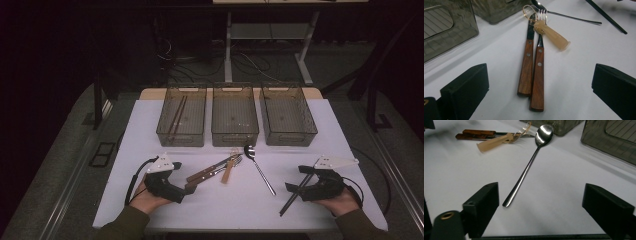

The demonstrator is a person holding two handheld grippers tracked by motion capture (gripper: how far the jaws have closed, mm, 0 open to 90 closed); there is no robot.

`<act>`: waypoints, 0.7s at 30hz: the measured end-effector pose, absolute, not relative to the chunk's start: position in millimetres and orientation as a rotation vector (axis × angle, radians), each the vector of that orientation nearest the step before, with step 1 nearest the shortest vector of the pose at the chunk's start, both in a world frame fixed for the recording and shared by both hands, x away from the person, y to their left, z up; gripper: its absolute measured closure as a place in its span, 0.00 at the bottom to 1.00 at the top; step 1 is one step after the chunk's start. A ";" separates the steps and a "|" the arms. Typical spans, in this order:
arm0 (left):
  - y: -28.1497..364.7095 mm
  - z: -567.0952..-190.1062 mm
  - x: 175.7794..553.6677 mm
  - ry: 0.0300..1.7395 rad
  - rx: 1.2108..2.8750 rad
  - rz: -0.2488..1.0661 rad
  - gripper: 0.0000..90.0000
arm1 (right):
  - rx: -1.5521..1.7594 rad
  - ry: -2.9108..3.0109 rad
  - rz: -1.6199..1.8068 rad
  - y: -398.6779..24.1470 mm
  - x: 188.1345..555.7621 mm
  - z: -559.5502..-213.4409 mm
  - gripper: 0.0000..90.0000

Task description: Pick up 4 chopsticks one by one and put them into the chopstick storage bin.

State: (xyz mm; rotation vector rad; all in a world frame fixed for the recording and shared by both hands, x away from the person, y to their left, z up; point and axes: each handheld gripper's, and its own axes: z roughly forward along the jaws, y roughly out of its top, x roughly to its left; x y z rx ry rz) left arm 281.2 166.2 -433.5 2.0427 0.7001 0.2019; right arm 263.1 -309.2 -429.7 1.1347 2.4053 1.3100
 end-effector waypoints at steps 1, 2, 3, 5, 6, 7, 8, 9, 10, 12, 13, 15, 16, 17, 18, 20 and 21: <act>166.0 -433.6 281.3 0.699 2.044 0.201 0.00 | 1.139 2.415 1.307 -309.5 262.7 -429.6 0.18; 166.0 -433.6 281.6 0.693 2.046 0.202 0.00 | 1.136 2.427 1.306 -310.0 262.7 -429.7 0.21; 165.9 -433.7 281.6 0.692 2.048 0.201 0.00 | 1.135 2.439 1.300 -310.5 262.5 -429.6 0.24; 165.6 -433.7 281.5 0.692 2.052 0.198 0.00 | 1.135 2.445 1.285 -312.0 262.5 -429.3 0.30; 165.7 -433.7 281.4 0.691 2.058 0.196 0.00 | 1.128 2.449 1.280 -313.3 262.8 -429.1 0.34; 165.2 -433.9 281.2 0.694 2.056 0.194 0.00 | 1.132 2.452 1.271 -314.8 263.2 -428.5 0.37; 164.9 -434.0 281.1 0.695 2.056 0.195 0.00 | 1.141 2.452 1.263 -316.1 263.6 -428.2 0.40; 164.7 -434.1 281.0 0.695 2.057 0.195 0.00 | 1.145 2.454 1.249 -317.6 264.4 -427.7 0.44; 164.6 -434.1 280.9 0.694 2.057 0.194 0.00 | 1.146 2.456 1.237 -319.3 265.2 -427.7 0.48; 164.5 -434.1 281.0 0.693 2.058 0.194 0.00 | 1.151 2.454 1.216 -322.7 267.0 -427.8 0.54; 164.4 -434.2 281.0 0.694 2.058 0.193 0.00 | 1.154 2.453 1.202 -324.7 268.1 -427.7 0.58; 164.2 -434.3 281.0 0.694 2.059 0.192 0.00 | 1.180 2.445 1.173 -329.3 271.0 -427.4 0.64; 163.9 -434.3 281.0 0.695 2.056 0.192 0.00 | 1.188 2.433 1.164 -331.8 272.9 -427.4 0.67; 163.8 -434.3 280.9 0.695 2.057 0.192 0.00 | 1.191 2.426 1.156 -334.3 275.2 -427.3 0.69; 163.8 -434.3 280.8 0.695 2.058 0.193 0.00 | 1.200 2.419 1.139 -336.8 277.1 -427.2 0.71; 163.7 -434.1 280.7 0.695 2.058 0.192 0.01 | 1.226 2.403 1.113 -342.8 280.1 -427.6 0.75; 163.8 -434.1 280.8 0.695 2.058 0.193 0.01 | 1.247 2.393 1.097 -346.2 281.5 -427.9 0.78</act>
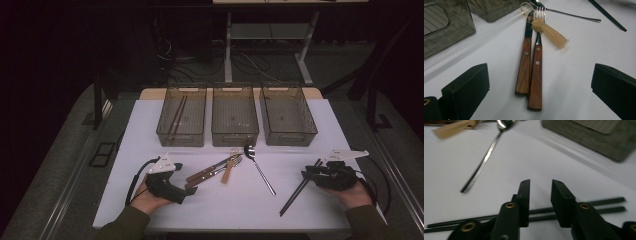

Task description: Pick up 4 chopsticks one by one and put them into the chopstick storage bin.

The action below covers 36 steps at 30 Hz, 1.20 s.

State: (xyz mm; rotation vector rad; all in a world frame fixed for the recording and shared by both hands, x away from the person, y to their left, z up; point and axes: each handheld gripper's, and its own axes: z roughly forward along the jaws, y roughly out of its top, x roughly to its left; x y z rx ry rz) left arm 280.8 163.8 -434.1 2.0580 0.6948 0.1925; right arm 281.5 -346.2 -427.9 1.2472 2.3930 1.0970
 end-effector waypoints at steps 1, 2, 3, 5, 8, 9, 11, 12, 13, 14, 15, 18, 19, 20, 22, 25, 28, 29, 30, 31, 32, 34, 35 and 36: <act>163.6 -434.3 280.9 0.697 2.057 0.192 0.01 | 1.274 2.381 1.080 -350.0 282.8 -427.9 0.81; 163.6 -434.4 280.9 0.697 2.058 0.190 0.01 | 1.288 2.364 1.067 -354.7 284.7 -428.2 0.85; 163.6 -434.5 281.0 0.695 2.060 0.191 0.01 | 1.310 2.350 1.056 -359.7 286.3 -428.3 0.88; 163.4 -434.4 280.8 0.695 2.059 0.190 0.01 | 1.351 2.321 1.031 -369.7 289.8 -428.9 0.94; 163.2 -434.5 281.0 0.696 2.059 0.188 0.01 | 1.404 2.286 1.003 -382.6 295.7 -430.9 1.00; 163.2 -434.6 281.0 0.696 2.060 0.188 0.01 | 1.425 2.271 0.997 -385.4 297.6 -431.8 1.00; 163.1 -434.7 281.0 0.695 2.061 0.188 0.01 | 1.457 2.262 0.986 -389.8 301.1 -433.3 1.00; 163.0 -434.6 281.1 0.695 2.061 0.188 0.01 | 1.461 2.257 0.976 -391.3 302.8 -434.5 1.00; 163.0 -434.7 281.1 0.696 2.061 0.188 0.01 | 1.473 2.253 0.966 -392.5 304.3 -435.4 1.00; 163.1 -434.6 281.2 0.696 2.063 0.187 0.01 | 1.485 2.248 0.957 -393.5 305.5 -436.4 1.00; 163.0 -434.8 281.1 0.697 2.061 0.186 0.01 | 1.495 2.247 0.946 -394.5 306.7 -437.4 1.00; 162.9 -434.9 281.1 0.696 2.061 0.186 0.01 | 1.516 2.245 0.925 -395.5 311.0 -440.5 1.00; 162.9 -435.0 281.1 0.697 2.061 0.186 0.01 | 1.521 2.248 0.922 -395.3 312.5 -441.2 1.00; 162.9 -435.0 281.1 0.697 2.061 0.186 0.01 | 1.521 2.250 0.916 -395.0 314.2 -442.2 1.00; 163.1 -435.0 281.3 0.698 2.061 0.186 0.01 | 1.526 2.256 0.902 -394.2 317.2 -444.1 1.00; 163.0 -435.1 281.4 0.697 2.061 0.185 0.01 | 1.535 2.255 0.900 -393.3 319.8 -445.3 1.00; 162.6 -435.2 281.2 0.698 2.060 0.183 0.01 | 1.533 2.258 0.903 -391.4 321.6 -445.5 1.00; 162.5 -435.2 281.2 0.697 2.059 0.184 0.01 | 1.529 2.256 0.904 -390.8 322.6 -445.6 1.00; 162.6 -435.1 281.1 0.698 2.060 0.184 0.01 | 1.530 2.260 0.906 -389.9 323.4 -445.6 1.00; 162.7 -435.0 281.1 0.697 2.060 0.185 0.01 | 1.528 2.261 0.907 -389.1 324.5 -445.8 1.00; 162.7 -435.0 281.1 0.698 2.060 0.185 0.01 | 1.525 2.263 0.905 -388.3 325.5 -445.8 1.00; 162.9 -435.0 281.3 0.698 2.060 0.186 0.01 | 1.526 2.263 0.908 -386.5 327.5 -445.8 1.00; 162.9 -435.0 281.4 0.696 2.061 0.186 0.01 | 1.521 2.266 0.911 -385.8 328.4 -445.9 1.00; 162.8 -435.0 281.3 0.697 2.060 0.185 0.01 | 1.517 2.267 0.911 -384.8 329.4 -445.9 1.00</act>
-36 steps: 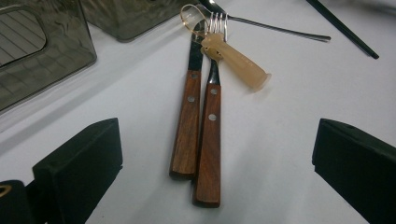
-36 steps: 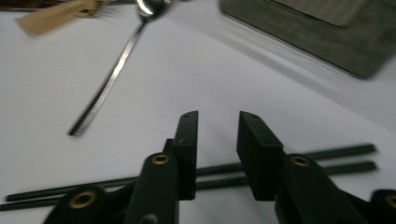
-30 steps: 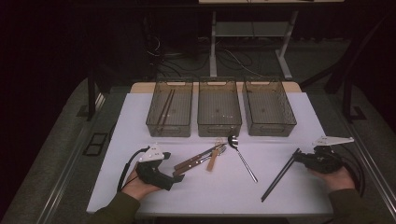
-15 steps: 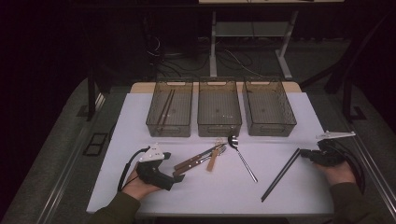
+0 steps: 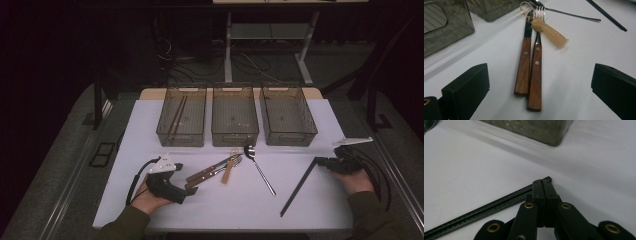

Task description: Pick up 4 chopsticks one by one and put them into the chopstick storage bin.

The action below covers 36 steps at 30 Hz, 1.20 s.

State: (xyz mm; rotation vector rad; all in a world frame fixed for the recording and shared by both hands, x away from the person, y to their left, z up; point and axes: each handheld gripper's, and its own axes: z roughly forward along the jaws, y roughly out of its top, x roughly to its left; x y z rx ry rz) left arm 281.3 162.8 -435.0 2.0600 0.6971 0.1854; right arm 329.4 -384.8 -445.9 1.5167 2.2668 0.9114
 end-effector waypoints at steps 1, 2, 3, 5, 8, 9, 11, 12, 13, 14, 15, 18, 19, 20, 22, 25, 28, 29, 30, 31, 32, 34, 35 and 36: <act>162.9 -435.0 281.4 0.695 2.061 0.187 0.01 | 1.513 2.269 0.910 -383.6 330.4 -446.0 1.00; 162.8 -435.0 281.2 0.697 2.060 0.186 0.01 | 1.512 2.272 0.909 -382.3 331.4 -445.8 1.00; 162.9 -434.9 281.2 0.697 2.060 0.186 0.01 | 1.505 2.273 0.908 -381.1 332.6 -445.9 1.00; 163.0 -434.7 281.1 0.695 2.060 0.187 0.01 | 1.498 2.278 0.912 -378.2 335.0 -446.1 1.00; 163.1 -434.6 281.2 0.696 2.059 0.187 0.01 | 1.485 2.283 0.916 -375.3 338.4 -446.9 1.00; 163.1 -434.7 281.2 0.696 2.059 0.187 0.01 | 1.488 2.282 0.919 -374.8 339.0 -447.1 1.00; 163.1 -434.7 281.2 0.696 2.059 0.186 0.01 | 1.493 2.282 0.925 -374.3 340.2 -447.3 1.00; 163.0 -434.7 281.2 0.695 2.060 0.186 0.01 | 1.492 2.281 0.925 -374.3 340.9 -447.5 1.00; 163.0 -434.7 281.2 0.695 2.060 0.186 0.01 | 1.500 2.276 0.924 -373.6 341.6 -447.3 1.00; 163.0 -434.7 281.2 0.694 2.060 0.187 0.01 | 1.494 2.278 0.927 -373.0 342.4 -447.2 1.00; 162.9 -434.7 281.2 0.695 2.060 0.187 0.01 | 1.496 2.281 0.927 -371.9 343.2 -446.9 1.00; 163.0 -434.7 281.1 0.695 2.060 0.187 0.01 | 1.487 2.287 0.929 -368.1 346.6 -447.4 1.00; 163.0 -434.7 281.1 0.695 2.061 0.187 0.01 | 1.488 2.287 0.931 -366.6 347.7 -447.4 1.00; 162.9 -434.7 281.2 0.696 2.061 0.186 0.01 | 1.487 2.289 0.930 -365.3 348.7 -447.3 1.00; 162.8 -434.8 281.2 0.696 2.061 0.185 0.00 | 1.482 2.294 0.931 -362.7 350.8 -447.4 1.00; 163.1 -434.6 281.2 0.696 2.060 0.185 0.00 | 1.470 2.298 0.939 -358.3 354.2 -448.0 1.00; 163.1 -434.5 281.1 0.696 2.059 0.185 0.00 | 1.469 2.298 0.951 -355.2 357.0 -448.7 1.00; 163.0 -434.5 281.0 0.696 2.058 0.184 0.00 | 1.468 2.303 0.947 -354.7 357.6 -448.5 1.00; 163.0 -434.5 281.0 0.695 2.057 0.184 0.00 | 1.471 2.305 0.949 -354.0 358.5 -448.3 1.00; 163.0 -434.4 281.0 0.695 2.058 0.184 0.00 | 1.469 2.306 0.949 -352.8 359.3 -448.2 1.00; 163.0 -434.4 281.0 0.694 2.058 0.185 0.00 | 1.459 2.310 0.954 -351.6 360.3 -448.6 1.00; 163.1 -434.3 281.0 0.693 2.059 0.185 0.00 | 1.458 2.314 0.953 -347.8 362.1 -448.4 1.00; 163.1 -434.2 280.9 0.694 2.059 0.185 0.00 | 1.453 2.315 0.954 -346.1 363.1 -448.6 1.00; 163.1 -434.2 280.9 0.694 2.059 0.185 0.01 | 1.452 2.318 0.956 -344.4 364.0 -448.6 1.00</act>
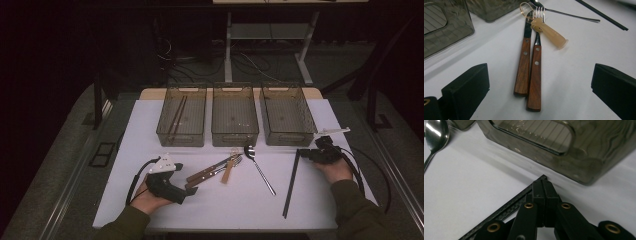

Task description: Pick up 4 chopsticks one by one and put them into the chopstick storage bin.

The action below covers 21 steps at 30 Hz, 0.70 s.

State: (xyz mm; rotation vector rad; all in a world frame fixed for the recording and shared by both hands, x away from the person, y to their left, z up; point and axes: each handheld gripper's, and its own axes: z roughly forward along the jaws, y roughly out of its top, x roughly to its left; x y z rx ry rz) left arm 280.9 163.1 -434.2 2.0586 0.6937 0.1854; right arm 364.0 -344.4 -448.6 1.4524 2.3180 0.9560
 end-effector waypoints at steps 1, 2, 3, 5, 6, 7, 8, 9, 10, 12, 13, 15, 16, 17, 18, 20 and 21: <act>163.2 -434.1 281.0 0.691 2.060 0.186 0.00 | 1.453 2.320 0.956 -342.6 364.8 -448.4 1.00; 163.2 -434.1 280.9 0.692 2.059 0.186 0.00 | 1.445 2.323 0.957 -341.2 365.7 -448.5 1.00; 163.2 -434.1 281.0 0.691 2.060 0.185 0.00 | 1.446 2.324 0.959 -339.5 366.3 -448.5 1.00; 163.3 -434.2 281.1 0.688 2.064 0.184 0.00 | 1.433 2.327 0.964 -336.7 367.5 -449.0 1.00; 163.0 -434.3 281.0 0.690 2.060 0.184 0.00 | 1.434 2.329 0.968 -335.2 367.9 -449.0 1.00; 163.0 -434.2 280.9 0.689 2.061 0.184 0.01 | 1.427 2.331 0.969 -334.2 368.5 -449.1 1.00; 163.0 -434.2 280.9 0.689 2.061 0.183 0.00 | 1.429 2.333 0.968 -333.1 368.9 -448.9 1.00; 163.0 -434.2 280.9 0.689 2.061 0.183 0.00 | 1.428 2.335 0.968 -332.2 369.6 -448.7 1.00; 163.0 -434.2 280.9 0.689 2.061 0.183 0.01 | 1.424 2.339 0.969 -330.9 370.1 -448.7 1.00; 162.9 -434.1 280.9 0.689 2.060 0.183 0.01 | 1.418 2.342 0.978 -327.5 371.5 -449.1 1.00; 162.9 -434.1 280.8 0.689 2.060 0.183 0.00 | 1.412 2.347 0.980 -325.6 372.2 -449.1 1.00; 162.8 -434.1 280.9 0.687 2.060 0.183 0.00 | 1.404 2.353 0.981 -321.8 373.6 -449.0 1.00; 162.8 -434.1 280.9 0.687 2.060 0.183 0.00 | 1.400 2.356 0.982 -319.8 374.2 -449.0 1.00; 162.7 -434.1 280.8 0.687 2.060 0.183 0.00 | 1.395 2.359 0.984 -318.0 374.9 -449.1 1.00; 162.7 -434.2 280.8 0.687 2.060 0.183 0.01 | 1.387 2.361 0.985 -316.3 375.5 -449.1 1.00; 162.8 -434.2 280.9 0.688 2.060 0.182 0.00 | 1.381 2.369 0.990 -312.4 376.3 -449.1 1.00; 162.9 -434.1 280.9 0.687 2.060 0.182 0.00 | 1.374 2.372 0.992 -310.7 376.8 -449.2 1.00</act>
